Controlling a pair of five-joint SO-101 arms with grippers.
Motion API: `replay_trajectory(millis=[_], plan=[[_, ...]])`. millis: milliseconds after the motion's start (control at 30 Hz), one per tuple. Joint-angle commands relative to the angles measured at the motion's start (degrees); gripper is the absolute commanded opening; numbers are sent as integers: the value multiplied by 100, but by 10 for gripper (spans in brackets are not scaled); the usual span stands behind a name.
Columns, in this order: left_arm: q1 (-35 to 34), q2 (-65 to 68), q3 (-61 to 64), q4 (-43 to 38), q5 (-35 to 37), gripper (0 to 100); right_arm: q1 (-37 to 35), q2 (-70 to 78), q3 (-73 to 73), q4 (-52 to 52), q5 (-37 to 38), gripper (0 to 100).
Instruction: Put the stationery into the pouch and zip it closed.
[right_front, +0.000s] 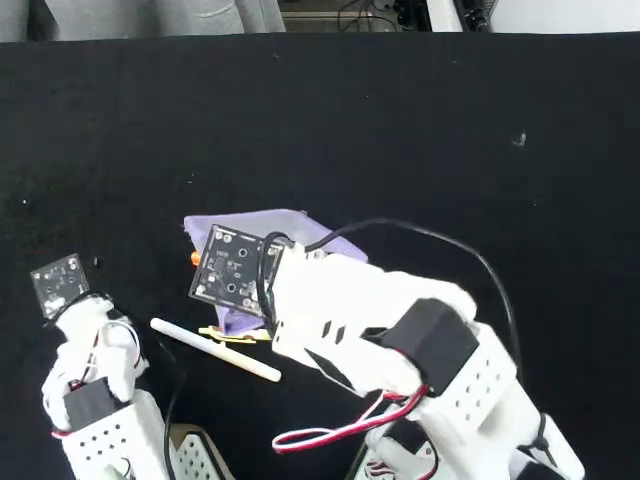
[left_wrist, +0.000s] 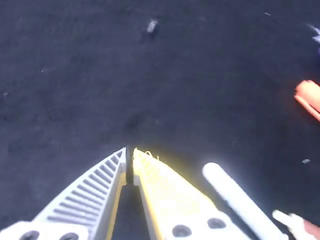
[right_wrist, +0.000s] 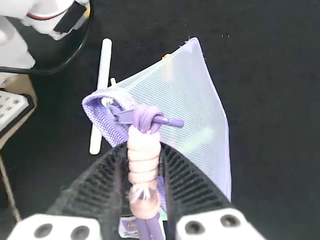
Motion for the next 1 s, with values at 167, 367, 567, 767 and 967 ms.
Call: replay_trajectory(millis=[167, 367, 567, 767, 967], plan=[[989, -26, -1103, 9, 9, 33, 1037, -611, 760, -1275, 53, 11], [2352, -26, -1402, -26, 18, 30, 1099, -725, 1147, -1732, 53, 11], [3073, -35, -2264, -35, 18, 31, 1116, -716, 1165, -1802, 35, 11], [3565, -35, -3152, -44, 18, 30, 1125, -716, 1279, -1960, 9, 11], [3600, -35, -3811, -44, 18, 33, 1125, -752, 1921, -2892, 9, 11]])
